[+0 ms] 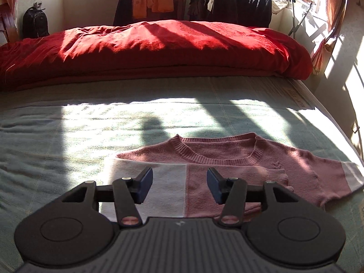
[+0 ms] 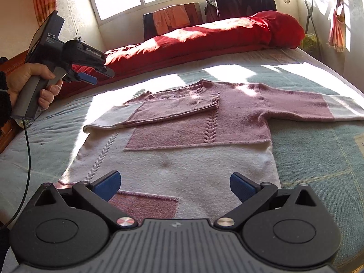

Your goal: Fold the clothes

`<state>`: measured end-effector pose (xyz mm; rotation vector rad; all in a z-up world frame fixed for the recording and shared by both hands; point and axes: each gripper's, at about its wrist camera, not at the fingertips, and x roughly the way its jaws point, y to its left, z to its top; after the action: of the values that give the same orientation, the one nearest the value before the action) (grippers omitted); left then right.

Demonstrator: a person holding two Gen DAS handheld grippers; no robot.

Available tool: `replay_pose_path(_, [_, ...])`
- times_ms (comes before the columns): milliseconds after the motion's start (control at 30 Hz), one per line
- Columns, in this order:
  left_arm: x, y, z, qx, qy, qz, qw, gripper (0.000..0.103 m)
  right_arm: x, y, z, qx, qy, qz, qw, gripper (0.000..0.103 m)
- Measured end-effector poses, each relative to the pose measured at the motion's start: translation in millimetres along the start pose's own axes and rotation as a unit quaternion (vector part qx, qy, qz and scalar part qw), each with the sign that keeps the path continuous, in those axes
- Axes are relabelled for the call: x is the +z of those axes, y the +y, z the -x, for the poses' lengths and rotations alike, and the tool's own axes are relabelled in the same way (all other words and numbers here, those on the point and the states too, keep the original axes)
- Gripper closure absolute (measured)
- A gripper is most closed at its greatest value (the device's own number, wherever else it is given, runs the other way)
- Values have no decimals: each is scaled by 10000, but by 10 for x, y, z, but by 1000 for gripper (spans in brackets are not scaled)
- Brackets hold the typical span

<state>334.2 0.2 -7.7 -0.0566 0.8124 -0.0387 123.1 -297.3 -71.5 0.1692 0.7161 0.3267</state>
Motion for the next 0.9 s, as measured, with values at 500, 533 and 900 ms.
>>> replay_pose_path(500, [-864,958,-462,314,769,778,9935,38,219,162,-202,-56,187,149,9997,0])
replay_pose_path(533, [-903,974,-509,298,798,819,9930,38,233,161,-230,-101,222,161,9996,0])
replay_pose_path(900, [-1047,1144,-704,122,389,1305,9906,38,247,194,-508,-252,447,220,9984,0])
